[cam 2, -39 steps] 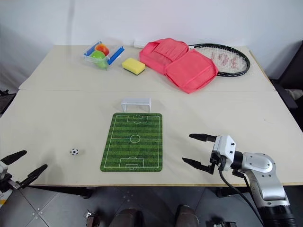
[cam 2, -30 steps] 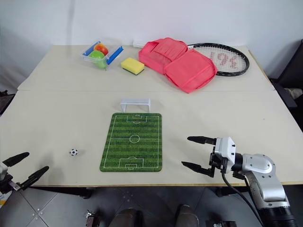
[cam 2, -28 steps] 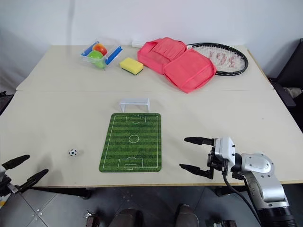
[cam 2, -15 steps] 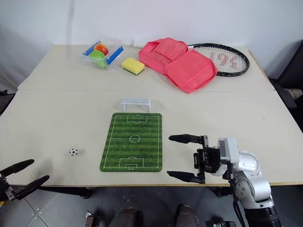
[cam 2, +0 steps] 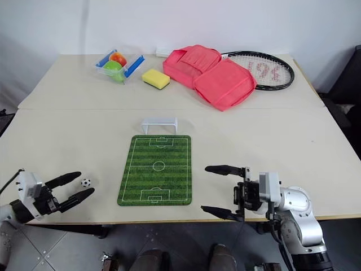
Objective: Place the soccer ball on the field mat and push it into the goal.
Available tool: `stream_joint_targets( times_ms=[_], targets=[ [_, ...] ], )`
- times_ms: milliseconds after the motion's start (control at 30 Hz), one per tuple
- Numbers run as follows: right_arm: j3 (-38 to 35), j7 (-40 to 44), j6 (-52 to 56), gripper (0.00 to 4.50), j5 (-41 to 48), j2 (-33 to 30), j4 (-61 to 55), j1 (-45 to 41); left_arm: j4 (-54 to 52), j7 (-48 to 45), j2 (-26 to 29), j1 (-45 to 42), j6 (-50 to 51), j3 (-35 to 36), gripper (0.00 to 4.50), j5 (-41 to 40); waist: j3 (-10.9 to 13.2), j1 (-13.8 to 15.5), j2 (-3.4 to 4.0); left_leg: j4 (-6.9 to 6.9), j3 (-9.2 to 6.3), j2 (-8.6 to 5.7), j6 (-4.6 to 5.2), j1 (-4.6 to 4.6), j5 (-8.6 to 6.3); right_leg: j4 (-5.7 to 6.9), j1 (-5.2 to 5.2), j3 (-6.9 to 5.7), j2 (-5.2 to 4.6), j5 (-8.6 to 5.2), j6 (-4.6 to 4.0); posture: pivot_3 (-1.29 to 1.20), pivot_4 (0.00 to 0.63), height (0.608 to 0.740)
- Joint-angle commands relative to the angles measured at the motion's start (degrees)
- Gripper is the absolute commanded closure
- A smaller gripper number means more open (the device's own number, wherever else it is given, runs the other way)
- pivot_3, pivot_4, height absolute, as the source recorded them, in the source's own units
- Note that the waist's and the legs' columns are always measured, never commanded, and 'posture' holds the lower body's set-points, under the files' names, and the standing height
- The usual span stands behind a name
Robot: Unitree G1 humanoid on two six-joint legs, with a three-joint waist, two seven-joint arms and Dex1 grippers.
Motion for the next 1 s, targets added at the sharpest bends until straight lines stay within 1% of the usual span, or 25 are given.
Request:
stream_joint_targets(
  times_ms=[33,100,200,233,267,433,567,667,733,867,1000],
  targets=[
    [-1.51,-0.57,-1.89,0.00,0.00,0.35,-0.65,1.02,2.62,-0.04,-0.30,-1.40,-1.53,-0.34,1.65,1.21,0.00,0.07,0.00,0.00,0.01,0.00,0.00,0.00,0.00,0.00,0.00,0.01,0.00,0.00,0.00,0.00,0.150,0.740],
    [-1.61,-0.89,-2.37,0.00,-0.15,0.37,-0.50,1.62,3.43,-0.25,-0.67,-1.87,-2.15,-0.82,2.35,1.59,0.00,0.08,0.00,0.01,0.02,0.00,0.00,0.02,0.00,0.01,0.00,0.03,0.00,0.00,0.00,0.00,0.150,0.740],
    [-1.69,-1.27,-2.75,0.00,-0.33,0.34,-0.42,2.49,3.34,-0.55,-1.37,-1.96,-2.88,-1.11,3.27,1.41,0.00,0.10,0.00,0.01,0.04,0.00,0.01,0.02,-0.01,0.01,0.00,0.05,-0.01,0.00,0.01,0.00,0.150,0.740],
    [-1.71,-1.44,-2.88,0.00,-0.43,0.33,-0.42,2.65,3.27,-0.51,-1.61,-1.89,-3.16,-1.09,3.55,1.38,0.00,0.11,0.00,0.01,0.05,-0.01,0.02,0.02,-0.01,0.01,0.00,0.07,-0.01,0.01,0.01,0.00,0.150,0.740],
    [-1.72,-1.58,-3.03,0.00,-0.53,0.30,-0.40,2.74,3.25,-0.43,-1.79,-1.86,-3.51,-1.03,3.67,1.44,0.00,0.12,0.00,0.01,0.05,-0.01,0.02,0.03,-0.01,0.01,0.00,0.07,-0.01,0.01,0.02,0.00,0.150,0.740],
    [-2.40,-2.79,-3.65,0.00,-1.05,-0.22,-0.16,2.92,-0.29,-0.76,-1.99,-2.43,-3.48,-0.80,3.67,0.29,0.00,0.15,0.00,0.04,0.06,0.00,0.02,0.04,-0.01,0.03,0.00,0.08,-0.01,0.01,0.02,0.00,0.150,0.740],
    [-4.98,-2.32,-3.21,0.00,-0.70,-2.57,0.23,3.13,-10.23,-2.42,-0.65,-5.36,0.66,-4.22,3.67,-1.47,-0.01,0.80,-0.01,0.08,0.06,-0.01,0.02,0.01,-0.01,0.03,0.00,0.08,-0.02,0.02,0.03,0.00,0.150,0.740],
    [-7.03,1.45,1.91,0.00,2.03,-8.40,0.10,4.07,-17.71,-5.47,0.69,-9.54,3.64,-11.42,3.67,0.11,-0.01,1.57,-0.01,0.16,0.06,-0.01,0.03,0.00,-0.02,0.04,0.01,0.11,-0.01,0.04,0.02,0.00,0.150,0.740],
    [-7.76,3.83,1.76,0.00,1.88,-10.91,0.90,4.32,-20.26,-5.57,0.53,-11.88,5.50,-15.53,3.67,1.26,-0.01,1.57,0.00,0.16,0.10,-0.02,0.05,0.01,-0.03,0.01,0.02,0.15,-0.01,0.07,0.02,0.00,0.150,0.740],
    [-9.49,7.96,-1.69,0.00,0.19,-12.72,4.07,5.70,-22.30,-5.63,-1.14,-14.64,6.69,-24.15,3.67,5.33,-0.01,1.28,0.00,0.11,0.20,0.01,0.05,0.06,-0.03,0.00,0.02,0.21,0.05,0.07,0.02,0.00,0.150,0.740],
    [-9.50,9.28,-2.92,0.00,-0.24,-12.85,4.04,6.85,-22.04,-6.07,-1.92,-14.84,5.38,-28.41,3.67,7.93,-0.01,1.30,0.00,0.12,0.25,0.01,0.05,0.06,-0.03,-0.03,0.01,0.25,0.06,0.07,0.02,0.00,0.150,0.740]
  ],
)
